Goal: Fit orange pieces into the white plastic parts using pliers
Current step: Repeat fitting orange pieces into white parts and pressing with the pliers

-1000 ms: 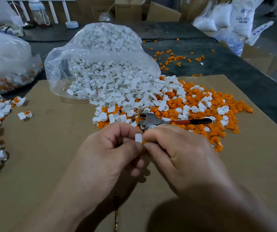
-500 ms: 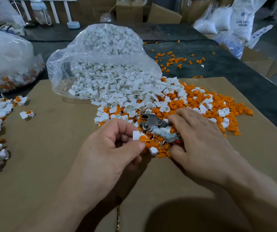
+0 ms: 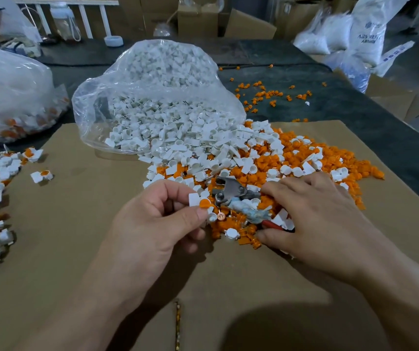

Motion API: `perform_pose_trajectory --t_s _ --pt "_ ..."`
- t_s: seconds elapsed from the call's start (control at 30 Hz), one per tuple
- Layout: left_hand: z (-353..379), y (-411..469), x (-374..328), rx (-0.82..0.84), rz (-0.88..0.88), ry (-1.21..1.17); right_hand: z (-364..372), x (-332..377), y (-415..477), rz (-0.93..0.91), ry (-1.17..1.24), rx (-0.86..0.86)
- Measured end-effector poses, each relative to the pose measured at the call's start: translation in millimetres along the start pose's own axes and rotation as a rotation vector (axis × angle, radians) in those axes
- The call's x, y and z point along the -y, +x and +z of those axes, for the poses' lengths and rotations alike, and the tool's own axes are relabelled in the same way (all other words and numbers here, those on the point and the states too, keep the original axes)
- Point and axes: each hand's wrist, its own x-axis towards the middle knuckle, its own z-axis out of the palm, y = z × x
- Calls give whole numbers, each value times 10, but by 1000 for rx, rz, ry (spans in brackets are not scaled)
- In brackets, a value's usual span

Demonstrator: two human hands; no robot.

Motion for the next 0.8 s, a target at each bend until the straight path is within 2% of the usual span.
perform_pose_trajectory --t_s 0.1,0.27,0.47,0.63,0.8 --pt "-6 5 -6 5 -5 -53 30 11 0 13 -26 -1" --pt "-25 10 33 18 12 -79 32 67 31 54 -31 -95" --pt "-64 31 54 33 58 -170 -156 90 -5 -5 223 -298" --pt "-67 51 22 15 101 -257 -208 86 -90 -84 172 -190" --pt "-49 27 -4 22 149 -199 -230 117 -123 -144 213 -169"
